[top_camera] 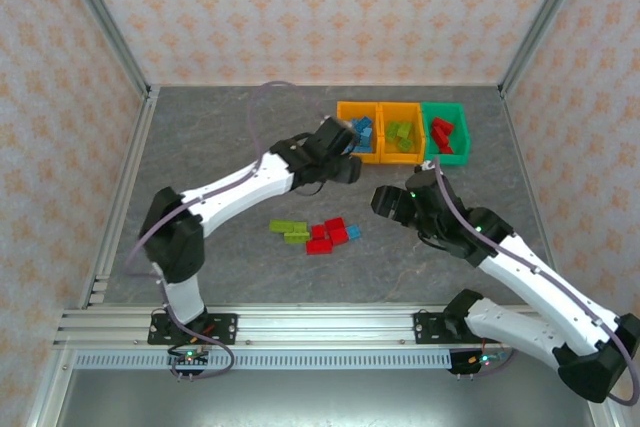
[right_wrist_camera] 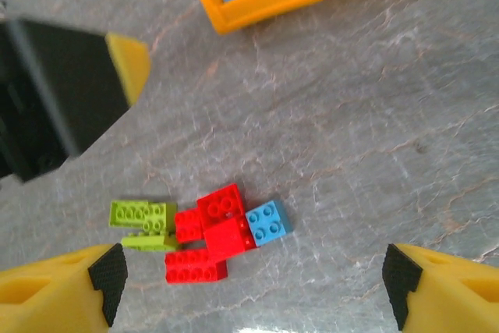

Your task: Sort the legos into containers by color

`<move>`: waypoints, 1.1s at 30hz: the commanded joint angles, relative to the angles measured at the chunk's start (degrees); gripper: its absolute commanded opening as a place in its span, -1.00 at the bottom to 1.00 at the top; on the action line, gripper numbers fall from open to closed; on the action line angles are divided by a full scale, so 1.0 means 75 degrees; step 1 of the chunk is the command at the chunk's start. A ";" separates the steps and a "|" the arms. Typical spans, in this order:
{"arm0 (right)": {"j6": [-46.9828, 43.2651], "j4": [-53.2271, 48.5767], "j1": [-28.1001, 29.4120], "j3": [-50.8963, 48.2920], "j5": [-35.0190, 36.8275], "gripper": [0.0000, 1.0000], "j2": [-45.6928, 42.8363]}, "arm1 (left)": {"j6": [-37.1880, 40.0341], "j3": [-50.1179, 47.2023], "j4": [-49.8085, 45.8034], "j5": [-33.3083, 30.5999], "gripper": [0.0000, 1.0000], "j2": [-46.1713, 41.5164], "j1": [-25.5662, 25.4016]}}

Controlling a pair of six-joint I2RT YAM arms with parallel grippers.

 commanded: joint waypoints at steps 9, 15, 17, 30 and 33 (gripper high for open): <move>0.0680 -0.0863 0.0039 -0.0159 0.1194 0.74 -0.1238 | 0.1030 0.7531 -0.0900 -0.0038 0.03 0.5288 0.0111; 0.0657 -0.1334 0.0042 -0.0054 0.1228 0.74 -0.1462 | 0.1355 0.9064 -0.0621 -0.0142 0.44 0.6379 0.0157; 0.0631 -0.1407 0.0042 -0.0059 0.1274 0.75 -0.1495 | 0.1367 0.9008 -0.0608 -0.0055 0.58 0.6219 0.0147; 0.0377 -0.0792 0.0039 -0.0414 0.1038 0.74 -0.1352 | 0.1232 0.2632 0.1698 0.0231 0.62 0.0969 -0.0329; -0.0135 -0.0488 0.0039 -0.0394 0.0342 0.73 -0.0957 | 0.1183 0.0061 0.2511 -0.0124 0.63 -0.1305 -0.0516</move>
